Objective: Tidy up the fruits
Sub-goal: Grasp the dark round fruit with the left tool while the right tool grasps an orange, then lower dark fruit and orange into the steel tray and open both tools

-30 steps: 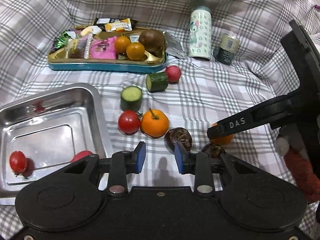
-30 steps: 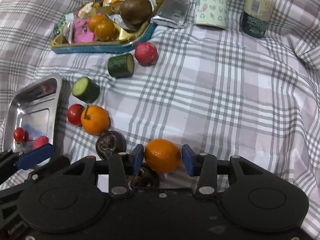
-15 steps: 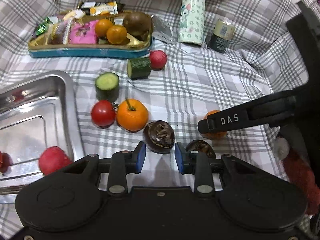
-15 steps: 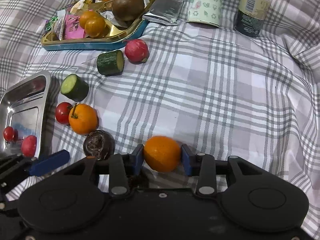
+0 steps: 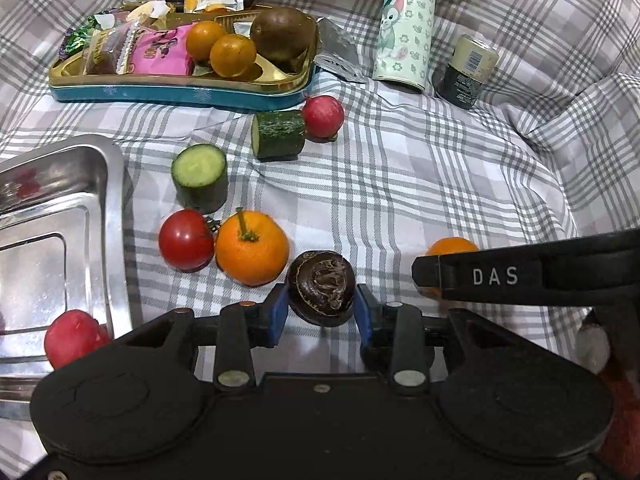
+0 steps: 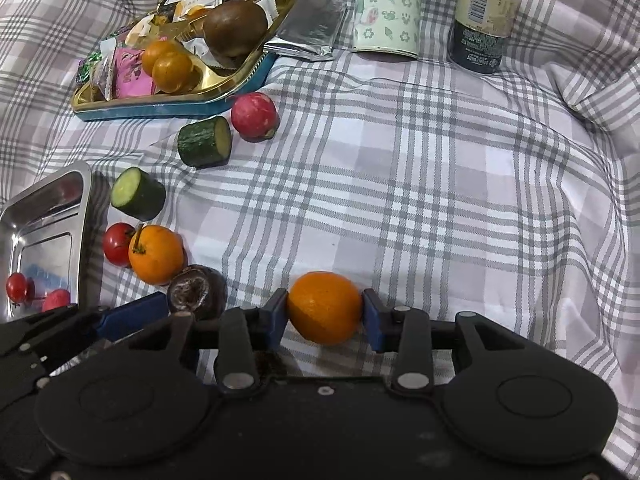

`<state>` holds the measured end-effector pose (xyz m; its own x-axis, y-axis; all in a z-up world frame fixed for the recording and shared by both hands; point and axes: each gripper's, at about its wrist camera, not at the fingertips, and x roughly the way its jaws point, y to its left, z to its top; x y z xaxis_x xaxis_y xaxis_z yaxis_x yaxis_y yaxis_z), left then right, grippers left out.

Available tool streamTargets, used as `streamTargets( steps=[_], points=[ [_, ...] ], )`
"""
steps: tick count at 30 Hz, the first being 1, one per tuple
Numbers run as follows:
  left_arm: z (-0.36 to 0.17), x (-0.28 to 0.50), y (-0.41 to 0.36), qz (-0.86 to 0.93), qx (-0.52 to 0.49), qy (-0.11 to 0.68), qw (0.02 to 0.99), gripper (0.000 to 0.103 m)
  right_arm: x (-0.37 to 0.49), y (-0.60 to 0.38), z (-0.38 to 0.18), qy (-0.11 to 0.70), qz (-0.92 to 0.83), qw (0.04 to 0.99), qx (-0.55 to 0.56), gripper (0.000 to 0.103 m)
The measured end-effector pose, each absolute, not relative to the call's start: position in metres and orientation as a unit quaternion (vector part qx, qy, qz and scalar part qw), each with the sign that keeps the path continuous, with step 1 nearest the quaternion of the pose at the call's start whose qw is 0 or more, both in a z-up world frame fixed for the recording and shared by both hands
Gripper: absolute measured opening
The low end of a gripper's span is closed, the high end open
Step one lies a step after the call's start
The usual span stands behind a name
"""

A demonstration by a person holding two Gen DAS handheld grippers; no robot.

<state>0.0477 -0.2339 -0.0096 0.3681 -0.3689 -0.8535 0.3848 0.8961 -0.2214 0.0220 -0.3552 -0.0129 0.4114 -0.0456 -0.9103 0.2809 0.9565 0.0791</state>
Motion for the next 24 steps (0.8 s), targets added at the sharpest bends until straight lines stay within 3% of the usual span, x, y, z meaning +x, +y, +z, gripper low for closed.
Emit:
streamTargets(
  steps=[12, 24],
  points=[
    [-0.016, 0.052, -0.243, -0.228, -0.013, 0.499, 0.836, 0.046, 0.019, -0.365, -0.01, 0.526, -0.112, 0.834, 0.124, 0.041],
    [0.019, 0.052, -0.203, -0.206, -0.048, 0.438, 0.874, 0.046, 0.014, -0.37, 0.006, 0.48, -0.13, 0.855, 0.146, 0.041]
  ],
)
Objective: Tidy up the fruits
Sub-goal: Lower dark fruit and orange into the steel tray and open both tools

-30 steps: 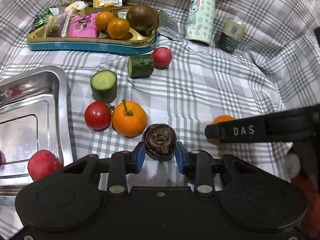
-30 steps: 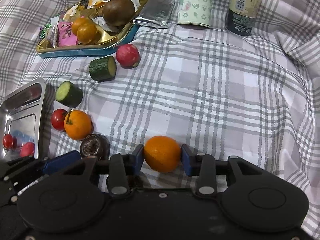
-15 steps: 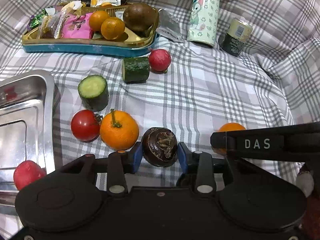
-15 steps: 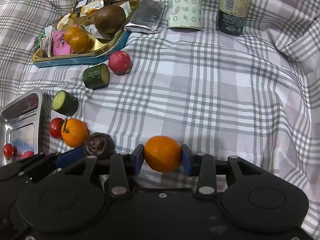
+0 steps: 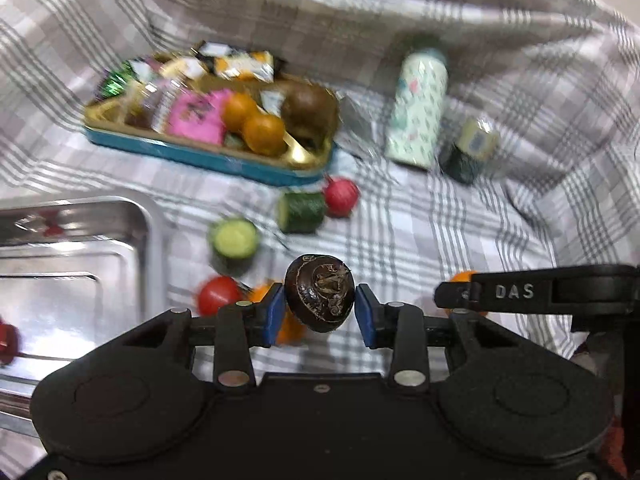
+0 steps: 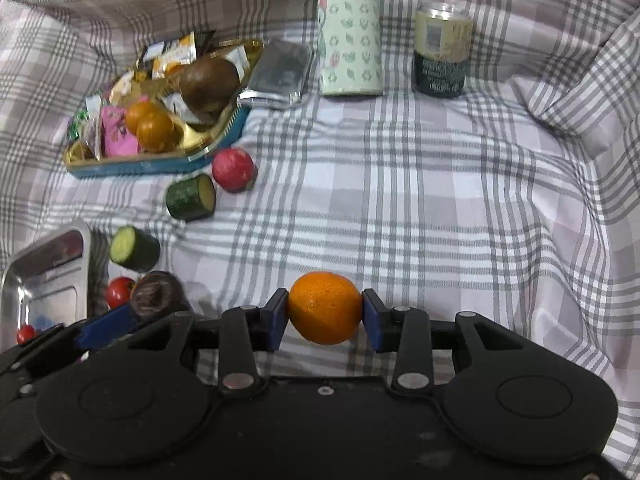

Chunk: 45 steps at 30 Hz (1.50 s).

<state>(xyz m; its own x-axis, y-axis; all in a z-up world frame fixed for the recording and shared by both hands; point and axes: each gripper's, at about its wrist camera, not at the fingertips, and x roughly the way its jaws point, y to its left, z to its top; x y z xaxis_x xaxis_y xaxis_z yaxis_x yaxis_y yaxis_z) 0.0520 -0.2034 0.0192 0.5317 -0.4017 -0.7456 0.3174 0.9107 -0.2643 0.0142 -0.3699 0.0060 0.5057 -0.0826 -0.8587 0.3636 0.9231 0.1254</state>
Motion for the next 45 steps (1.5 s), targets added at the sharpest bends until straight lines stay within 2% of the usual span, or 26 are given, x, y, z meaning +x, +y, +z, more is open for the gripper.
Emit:
streamTargets(
  steps=[11, 22, 35, 45],
  points=[
    [0.047, 0.062, -0.112, -0.11, -0.068, 0.39, 0.912, 0.046, 0.014, -0.345, 0.031, 0.388, -0.098, 0.898, 0.182, 0.041],
    [0.039, 0.058, -0.033, -0.034, -0.055, 0.37, 0.927, 0.046, 0.015, -0.274, 0.04, 0.313, -0.018, 0.935, 0.164, 0.041],
    [0.014, 0.038, 0.019, -0.008, -0.038, 0.368, 0.929, 0.046, 0.012, -0.2, 0.02, 0.322, 0.093, 0.932, 0.14, 0.041],
    [-0.004, 0.051, 0.037, -0.001, -0.106, 0.414, 0.904, 0.046, 0.008, -0.164, 0.002, 0.347, 0.135, 0.923, 0.099, 0.041]
  ],
)
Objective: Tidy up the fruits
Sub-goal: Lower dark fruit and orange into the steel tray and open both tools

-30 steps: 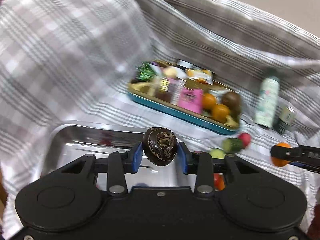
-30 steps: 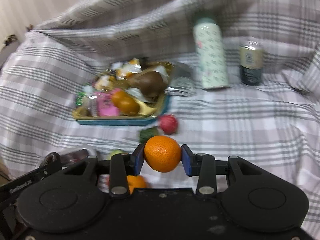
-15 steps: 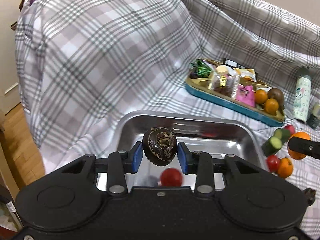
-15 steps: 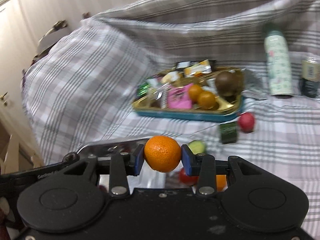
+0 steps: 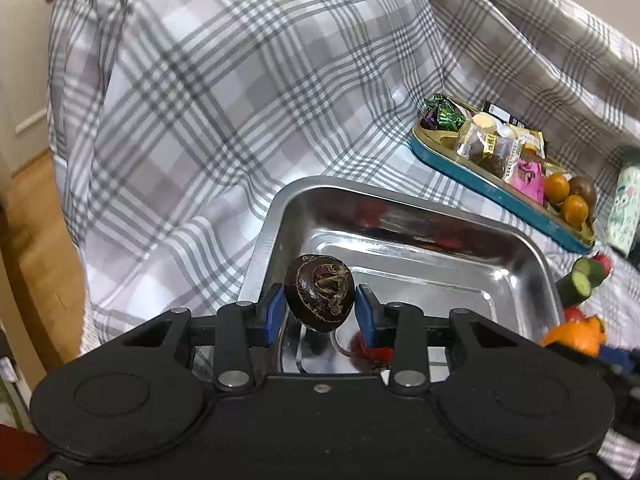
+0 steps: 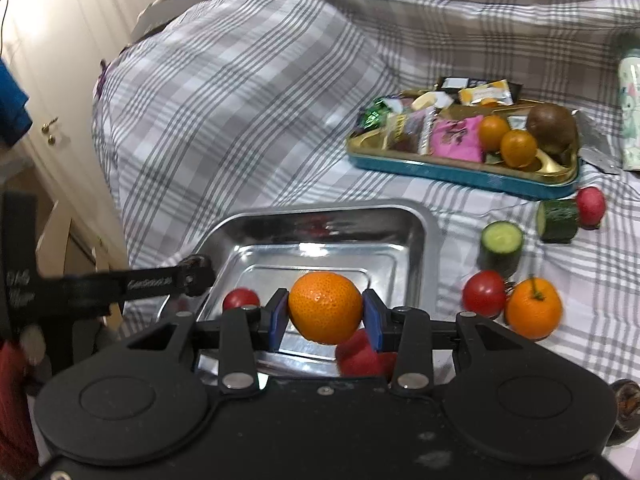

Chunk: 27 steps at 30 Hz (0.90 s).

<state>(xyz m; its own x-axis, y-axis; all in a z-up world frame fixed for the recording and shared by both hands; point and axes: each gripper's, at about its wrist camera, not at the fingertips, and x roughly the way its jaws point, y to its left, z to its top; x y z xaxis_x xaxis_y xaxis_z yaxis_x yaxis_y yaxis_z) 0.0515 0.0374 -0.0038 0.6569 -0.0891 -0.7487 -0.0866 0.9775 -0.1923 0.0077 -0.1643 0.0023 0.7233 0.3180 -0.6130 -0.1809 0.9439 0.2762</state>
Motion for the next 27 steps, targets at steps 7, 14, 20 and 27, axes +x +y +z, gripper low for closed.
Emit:
streamTargets(
  steps=[7, 14, 20, 27],
  points=[
    [-0.005, 0.047, 0.049, 0.002, -0.138, 0.406, 0.903, 0.046, 0.007, -0.154, -0.005, 0.348, 0.138, 0.924, 0.082, 0.041],
    [-0.001, 0.043, 0.036, 0.004, -0.098, 0.388, 0.917, 0.046, 0.01, -0.15, -0.01, 0.356, 0.142, 0.921, 0.078, 0.042],
    [-0.001, 0.043, 0.036, 0.007, -0.1, 0.388, 0.916, 0.046, 0.011, -0.144, -0.013, 0.359, 0.146, 0.919, 0.077, 0.042],
    [-0.001, 0.042, 0.035, 0.005, -0.101, 0.387, 0.917, 0.046, 0.014, -0.141, -0.017, 0.357, 0.141, 0.921, 0.064, 0.042]
  ],
)
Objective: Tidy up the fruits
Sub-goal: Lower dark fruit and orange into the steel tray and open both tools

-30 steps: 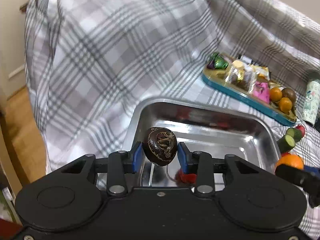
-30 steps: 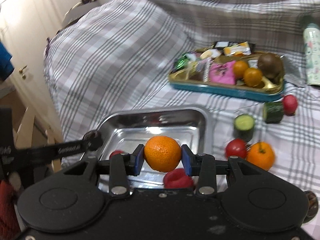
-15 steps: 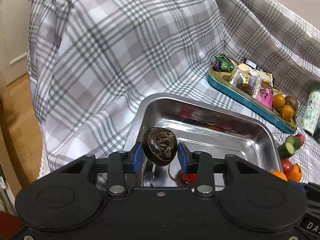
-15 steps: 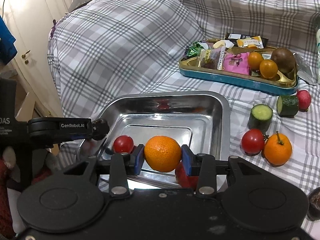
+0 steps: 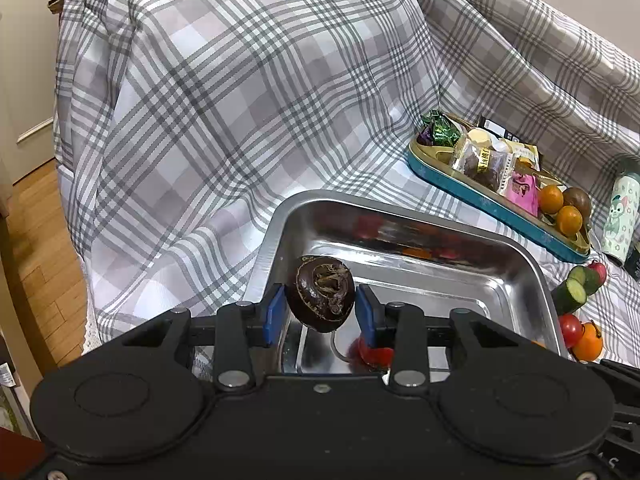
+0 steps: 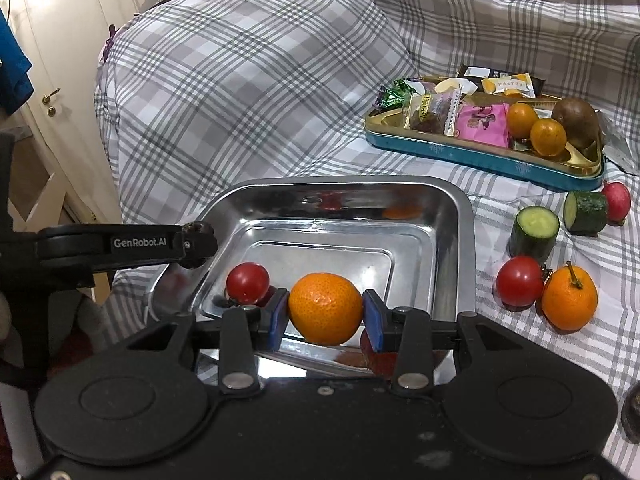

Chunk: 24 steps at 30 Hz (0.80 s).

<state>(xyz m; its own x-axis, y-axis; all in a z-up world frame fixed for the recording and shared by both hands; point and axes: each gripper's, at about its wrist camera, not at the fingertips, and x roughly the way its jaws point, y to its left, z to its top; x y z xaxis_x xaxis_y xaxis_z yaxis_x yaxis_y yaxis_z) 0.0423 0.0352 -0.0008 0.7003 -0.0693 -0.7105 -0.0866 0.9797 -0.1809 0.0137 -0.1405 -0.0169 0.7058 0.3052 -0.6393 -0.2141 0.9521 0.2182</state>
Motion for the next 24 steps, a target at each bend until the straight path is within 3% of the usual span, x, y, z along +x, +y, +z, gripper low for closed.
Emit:
streamTargets(
  steps=[24],
  points=[
    [0.0018, 0.0402, 0.033, 0.01, -0.097, 0.366, 0.926, 0.045, 0.0117, -0.1443, -0.0102, 0.329, 0.14, 0.931, 0.069, 0.044]
  ],
)
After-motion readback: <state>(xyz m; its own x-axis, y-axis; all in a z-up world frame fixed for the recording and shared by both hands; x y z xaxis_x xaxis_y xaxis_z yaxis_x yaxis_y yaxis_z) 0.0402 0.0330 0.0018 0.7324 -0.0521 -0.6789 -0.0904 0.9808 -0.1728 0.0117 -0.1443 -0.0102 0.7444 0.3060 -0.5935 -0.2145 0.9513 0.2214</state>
